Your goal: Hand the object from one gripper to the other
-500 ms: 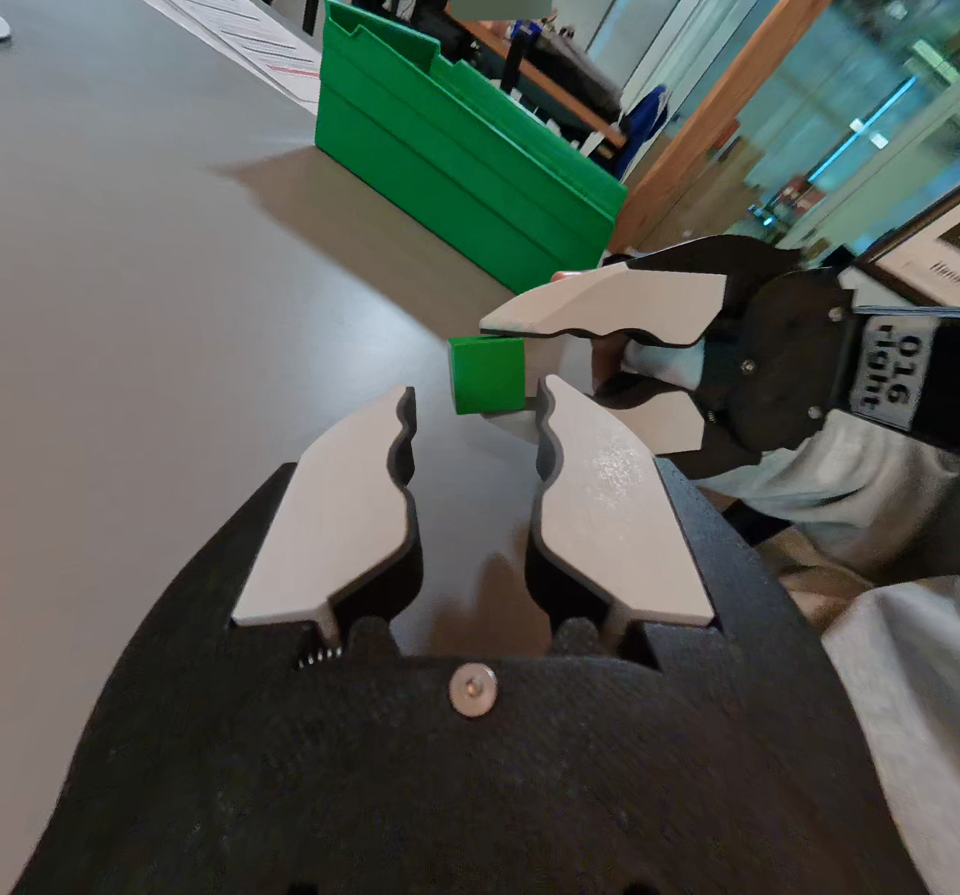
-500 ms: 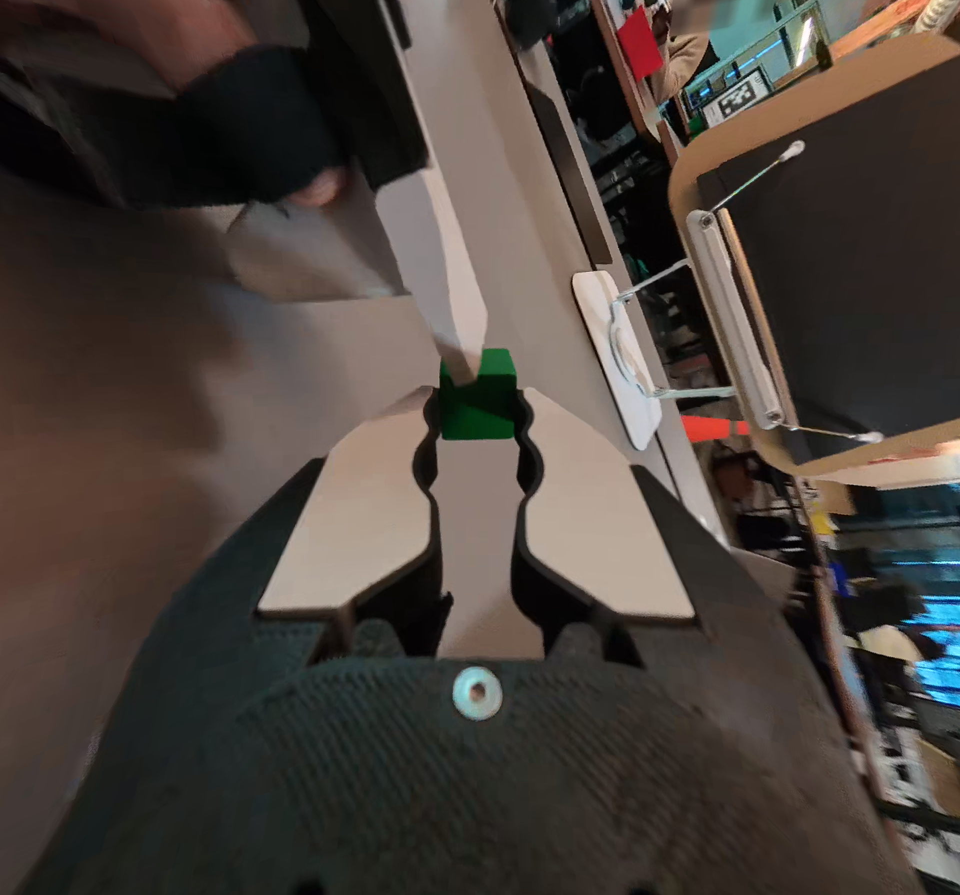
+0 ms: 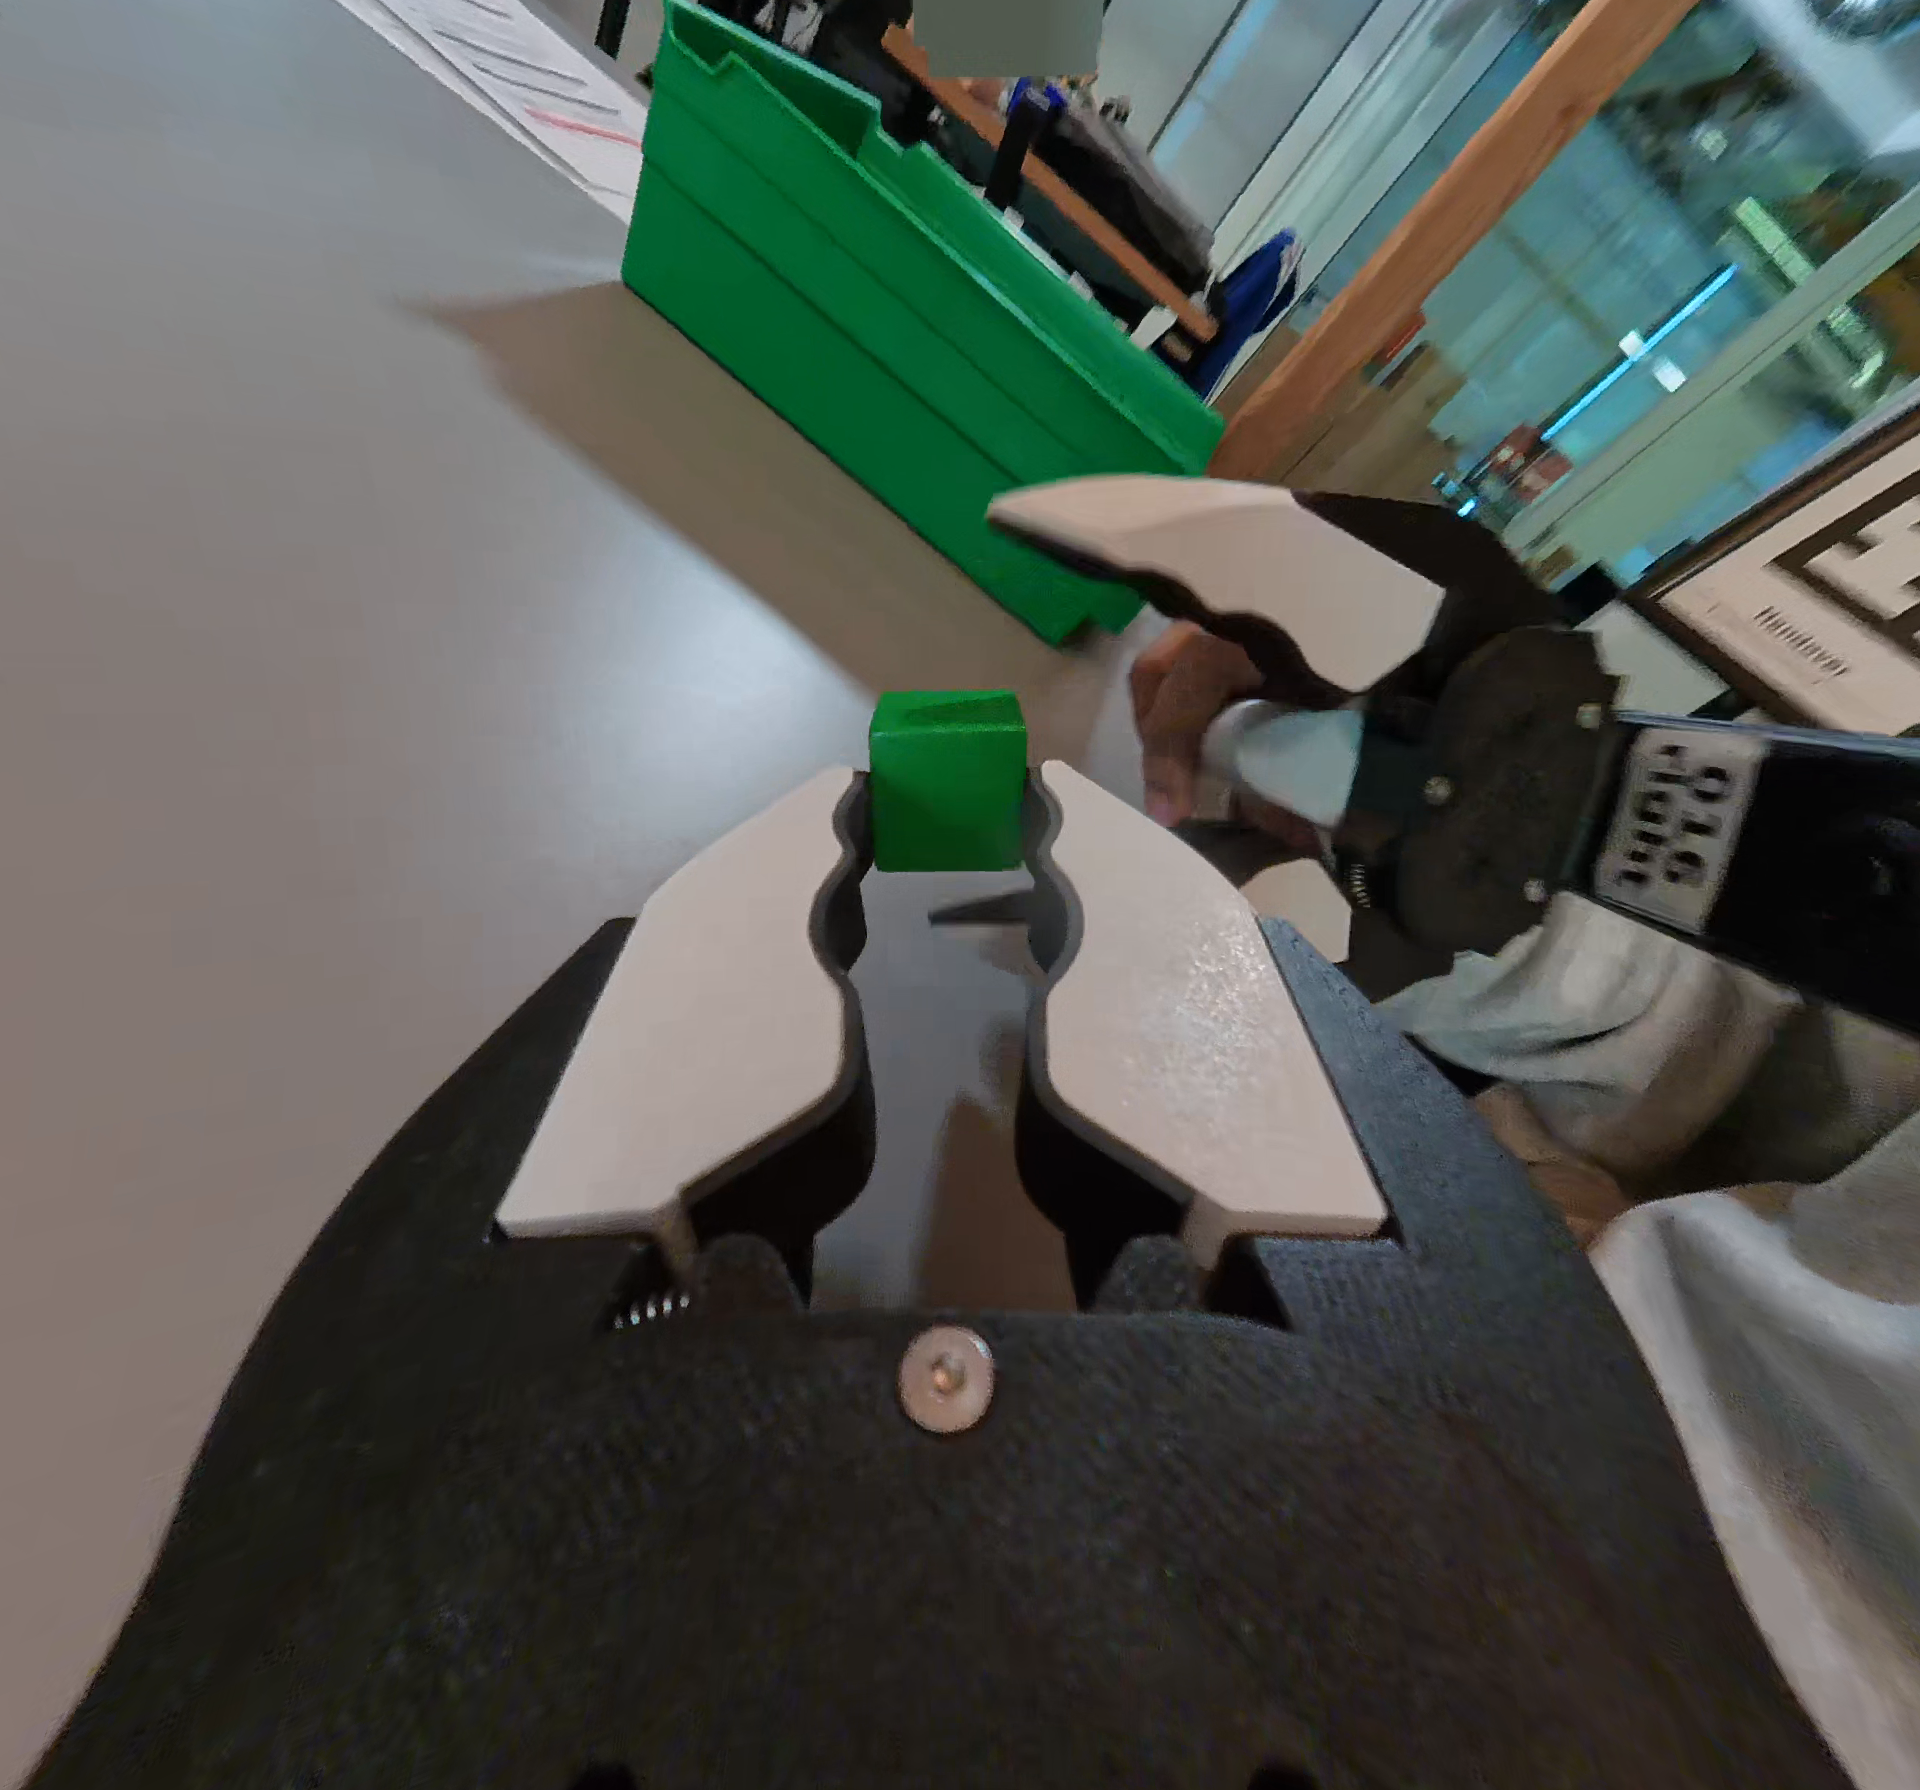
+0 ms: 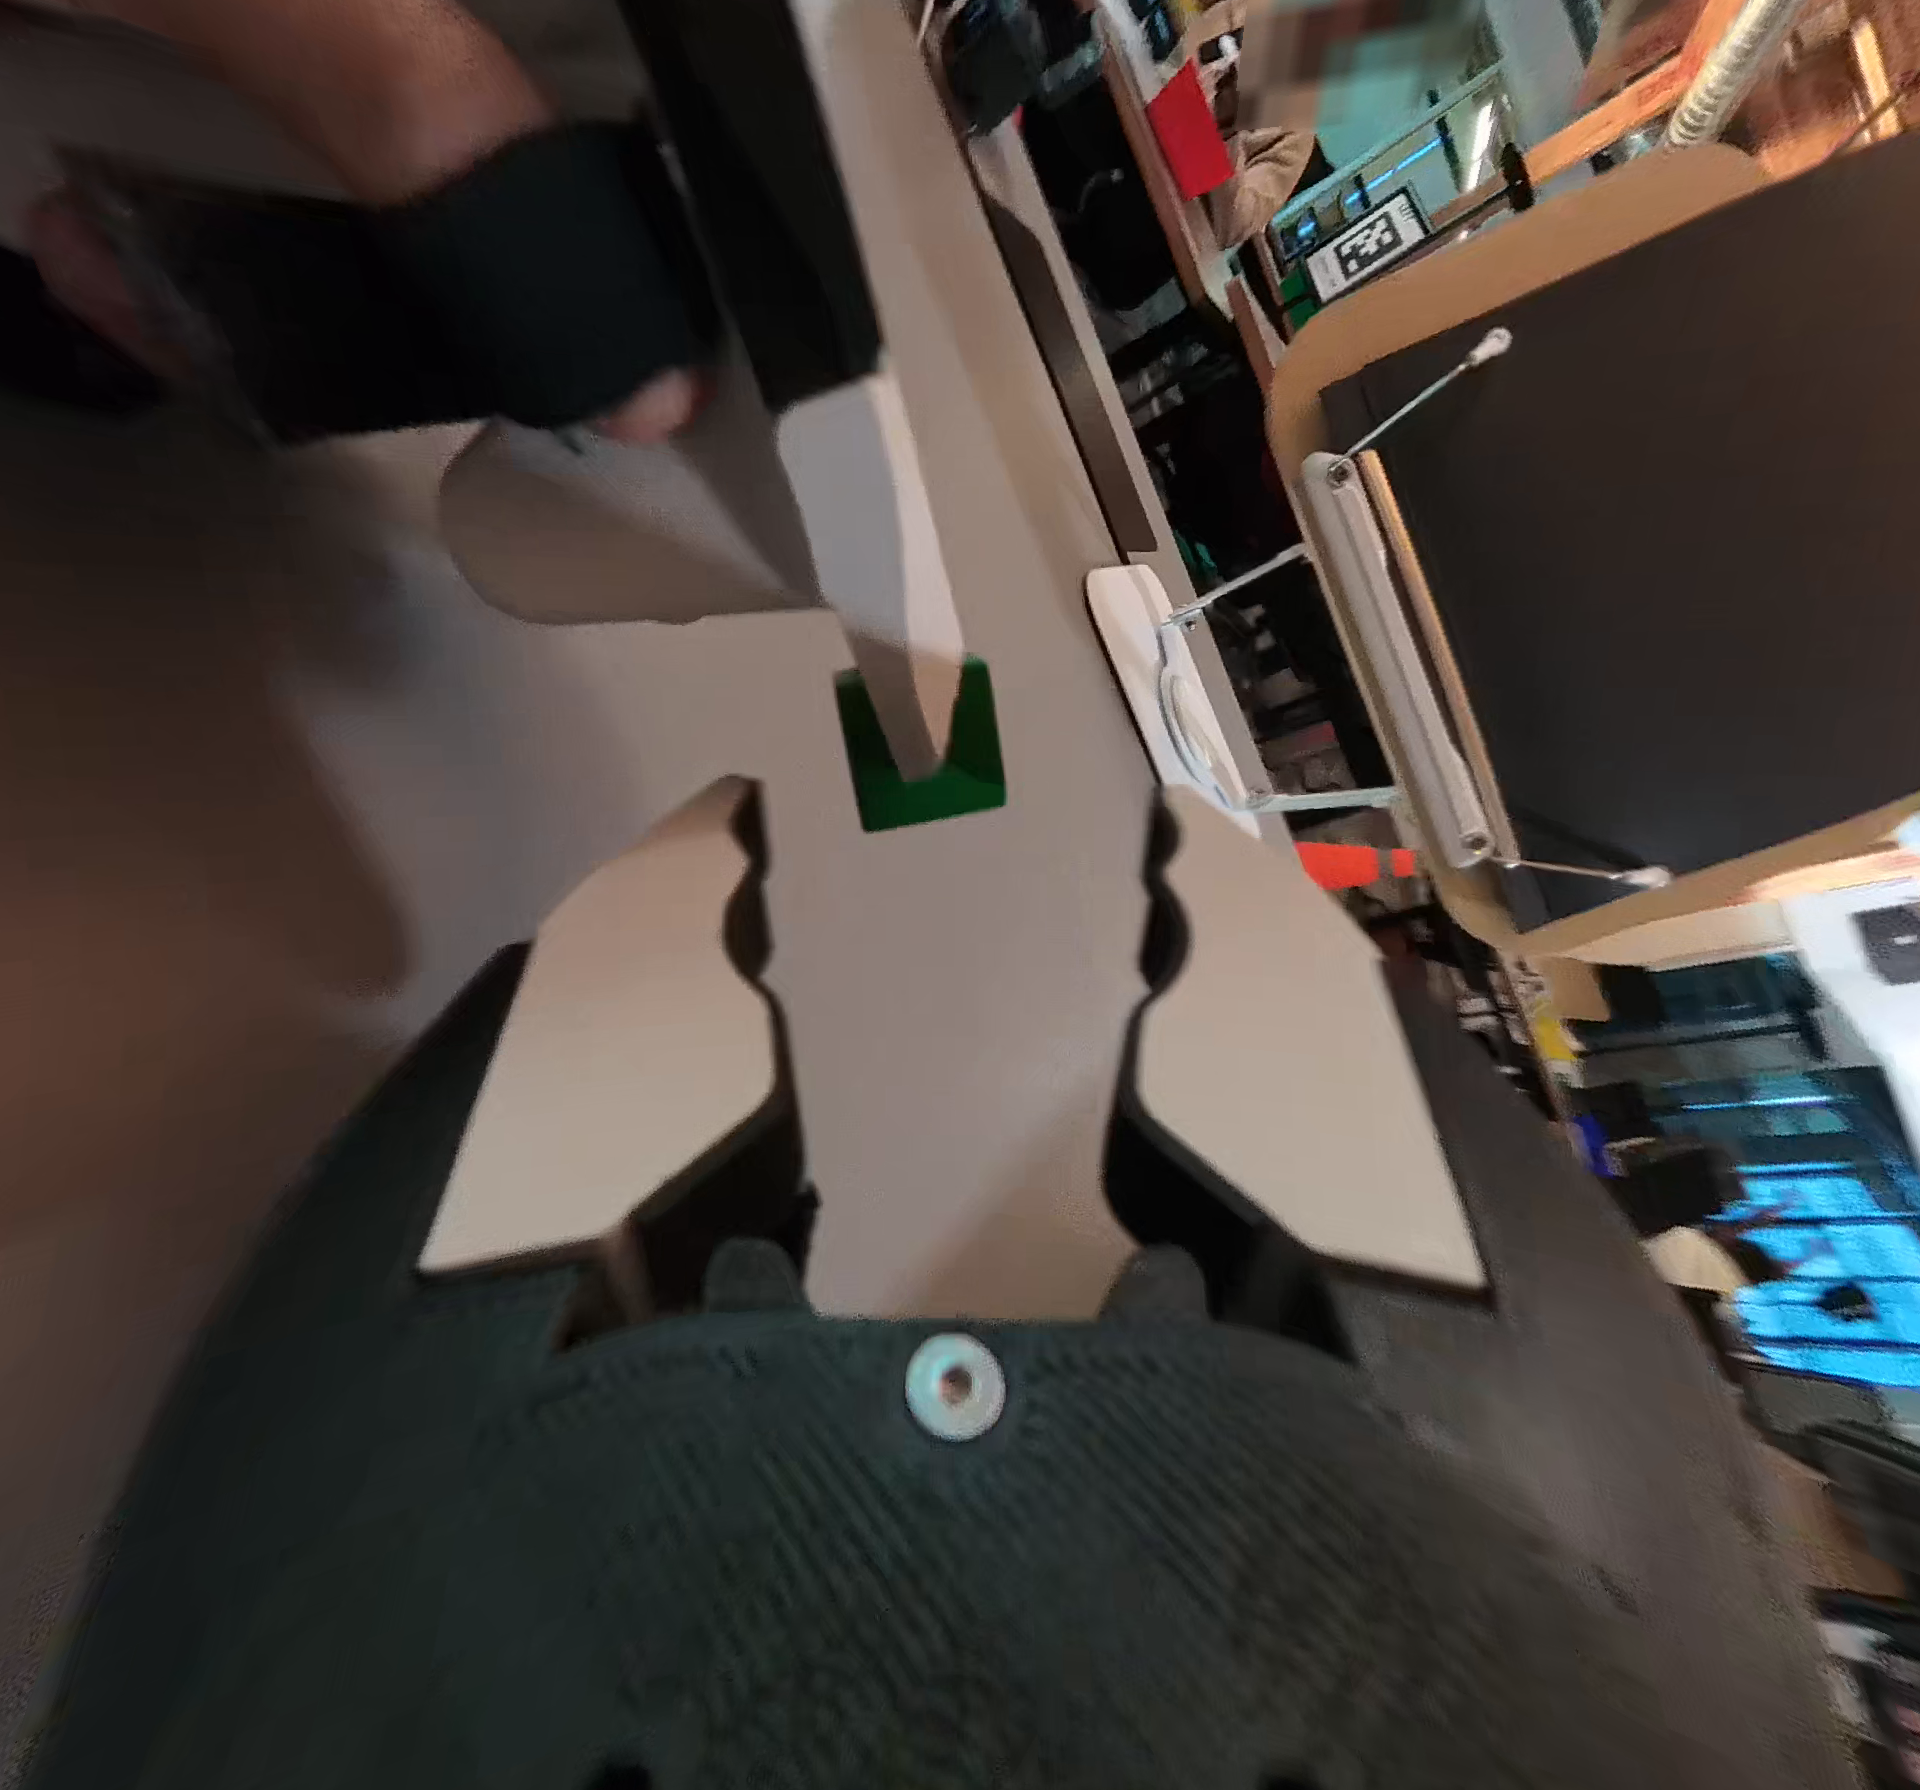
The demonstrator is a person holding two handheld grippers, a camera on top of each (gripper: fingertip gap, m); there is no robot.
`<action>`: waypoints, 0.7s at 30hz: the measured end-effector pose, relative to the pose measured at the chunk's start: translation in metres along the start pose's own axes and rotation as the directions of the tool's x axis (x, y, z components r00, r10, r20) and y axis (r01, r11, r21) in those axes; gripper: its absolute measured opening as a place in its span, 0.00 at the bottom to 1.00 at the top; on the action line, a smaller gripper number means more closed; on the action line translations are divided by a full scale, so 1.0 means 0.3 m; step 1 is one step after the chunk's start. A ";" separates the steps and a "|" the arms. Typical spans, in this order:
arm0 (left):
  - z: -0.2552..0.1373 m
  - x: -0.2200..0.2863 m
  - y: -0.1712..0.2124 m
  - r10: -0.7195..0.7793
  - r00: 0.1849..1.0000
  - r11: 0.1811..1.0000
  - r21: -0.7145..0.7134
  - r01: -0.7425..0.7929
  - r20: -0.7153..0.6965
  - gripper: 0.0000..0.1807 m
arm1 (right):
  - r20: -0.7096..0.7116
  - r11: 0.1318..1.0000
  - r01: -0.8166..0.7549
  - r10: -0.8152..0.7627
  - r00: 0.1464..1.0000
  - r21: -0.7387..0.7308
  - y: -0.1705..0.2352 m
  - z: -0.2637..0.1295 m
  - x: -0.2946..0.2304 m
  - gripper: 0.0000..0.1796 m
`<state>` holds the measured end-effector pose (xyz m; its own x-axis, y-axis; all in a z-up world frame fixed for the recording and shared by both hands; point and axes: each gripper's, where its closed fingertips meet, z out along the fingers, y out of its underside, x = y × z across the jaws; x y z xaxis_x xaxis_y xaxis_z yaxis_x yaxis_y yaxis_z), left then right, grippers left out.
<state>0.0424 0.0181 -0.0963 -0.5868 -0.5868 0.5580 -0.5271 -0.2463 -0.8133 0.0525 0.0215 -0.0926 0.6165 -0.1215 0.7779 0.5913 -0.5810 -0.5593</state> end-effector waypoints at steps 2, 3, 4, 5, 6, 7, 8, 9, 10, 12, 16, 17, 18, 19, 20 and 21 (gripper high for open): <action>-0.013 0.003 -0.019 -0.058 0.997 0.997 0.038 0.060 -0.057 0.16 | 0.039 0.981 -0.173 0.170 0.985 0.091 -0.011 -0.005 0.028 0.52; -0.019 0.005 -0.027 -0.084 0.993 0.995 0.055 0.089 -0.086 0.16 | 0.084 0.949 -0.278 0.268 0.960 0.150 -0.023 -0.014 0.043 0.54; -0.024 0.008 -0.035 -0.107 0.988 0.991 0.069 0.115 -0.115 0.16 | 0.144 0.898 -0.388 0.364 0.920 0.207 -0.036 -0.028 0.058 0.54; -0.028 0.014 -0.042 -0.123 0.981 0.987 0.082 0.136 -0.147 0.15 | 0.217 0.831 -0.500 0.455 0.863 0.245 -0.044 -0.042 0.072 0.52; -0.031 0.023 -0.049 -0.130 0.975 0.985 0.092 0.147 -0.178 0.15 | 0.298 0.753 -0.609 0.539 0.788 0.249 -0.045 -0.054 0.082 0.47; -0.034 0.034 -0.054 -0.129 0.970 0.983 0.100 0.151 -0.205 0.15 | 0.386 0.666 -0.711 0.610 0.693 0.226 -0.043 -0.063 0.086 0.40; -0.035 0.045 -0.058 -0.121 0.966 0.983 0.105 0.148 -0.227 0.15 | 0.470 0.569 -0.799 0.662 0.584 0.192 -0.045 -0.074 0.091 0.35; -0.036 0.059 -0.060 -0.107 0.963 0.985 0.107 0.137 -0.247 0.15 | 0.551 0.463 -0.873 0.694 0.465 0.153 -0.052 -0.086 0.099 0.30; -0.036 0.074 -0.061 -0.087 0.961 0.987 0.109 0.119 -0.263 0.15 | 0.614 0.345 -0.932 0.714 0.335 0.107 -0.059 -0.096 0.111 0.28; -0.034 0.103 -0.059 -0.043 0.955 0.991 0.111 0.079 -0.293 0.15 | 0.708 0.134 -0.991 0.699 0.104 0.014 -0.070 -0.114 0.137 0.27; -0.030 0.139 -0.055 0.004 0.944 0.993 0.116 0.037 -0.329 0.15 | 0.757 0.047 -0.994 0.652 -0.041 -0.094 -0.080 -0.119 0.122 0.24; -0.031 0.143 -0.056 0.008 0.943 0.992 0.120 0.034 -0.333 0.15 | 0.761 0.073 -0.992 0.649 -0.028 -0.099 -0.089 -0.120 0.110 0.22; -0.032 0.146 -0.058 0.011 0.941 0.992 0.123 0.033 -0.338 0.15 | 0.764 0.097 -0.990 0.646 -0.016 -0.103 -0.097 -0.121 0.098 0.21; -0.033 0.148 -0.059 0.011 0.940 0.992 0.125 0.034 -0.341 0.15 | 0.765 0.116 -0.988 0.643 -0.006 -0.105 -0.105 -0.122 0.087 0.20; -0.034 0.150 -0.059 0.011 0.938 0.991 0.126 0.035 -0.345 0.15 | 0.767 0.128 -0.986 0.641 -0.001 -0.109 -0.112 -0.122 0.078 0.19; -0.033 0.153 -0.058 0.008 0.936 0.992 0.123 0.037 -0.352 0.15 | 0.769 0.133 -0.985 0.639 0.000 -0.111 -0.117 -0.122 0.072 0.19</action>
<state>0.0184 0.0032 -0.0550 -0.7700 -0.2796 0.5735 -0.4692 -0.3609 -0.8060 0.0261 0.0099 -0.0459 0.7774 0.2481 -0.5780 -0.5862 -0.0474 -0.8088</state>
